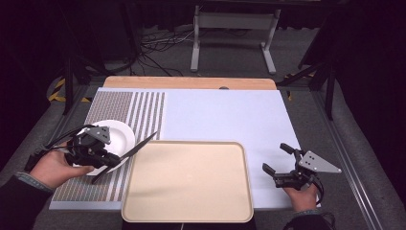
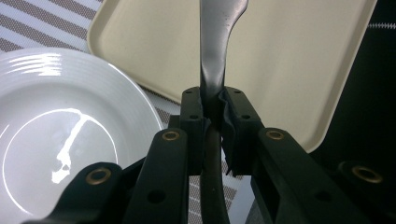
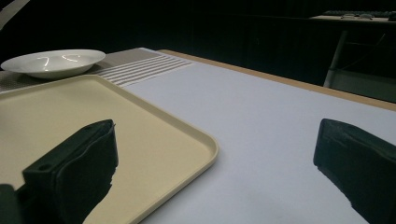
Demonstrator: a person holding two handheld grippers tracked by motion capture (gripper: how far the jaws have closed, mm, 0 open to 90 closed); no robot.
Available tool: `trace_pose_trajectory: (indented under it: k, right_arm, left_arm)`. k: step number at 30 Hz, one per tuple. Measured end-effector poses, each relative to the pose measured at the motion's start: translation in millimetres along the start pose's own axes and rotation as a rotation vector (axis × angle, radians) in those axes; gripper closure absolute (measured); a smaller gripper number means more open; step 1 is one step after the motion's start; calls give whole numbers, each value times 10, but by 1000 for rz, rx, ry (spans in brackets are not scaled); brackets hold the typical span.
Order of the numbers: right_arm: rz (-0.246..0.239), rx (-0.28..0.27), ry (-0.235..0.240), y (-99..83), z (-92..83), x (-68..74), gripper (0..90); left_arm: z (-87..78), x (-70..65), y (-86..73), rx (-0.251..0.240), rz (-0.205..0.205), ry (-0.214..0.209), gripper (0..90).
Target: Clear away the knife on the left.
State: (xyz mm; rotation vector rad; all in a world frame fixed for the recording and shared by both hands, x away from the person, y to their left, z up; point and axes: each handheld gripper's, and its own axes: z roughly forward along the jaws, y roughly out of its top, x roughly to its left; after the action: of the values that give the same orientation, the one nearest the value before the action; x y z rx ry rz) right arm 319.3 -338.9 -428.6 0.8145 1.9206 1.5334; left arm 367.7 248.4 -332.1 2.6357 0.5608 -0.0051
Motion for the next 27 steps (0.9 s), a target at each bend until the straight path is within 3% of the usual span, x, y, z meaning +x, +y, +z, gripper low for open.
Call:
trace_pose_trajectory:
  k: [13,20,27]
  right_arm:
    - [-2,-4,-1,10,-9,-3,9]
    - [-2,-6,1,6,-12,-14,9]
    - [-1,-5,2,7,-9,-10,9]
  left_arm:
    - [271,-156,290,-23,-65,-52,800]
    - [417,-174,337,-29,-126,-85,800]
    - [525,-205,385,-31,-154,-114,800]
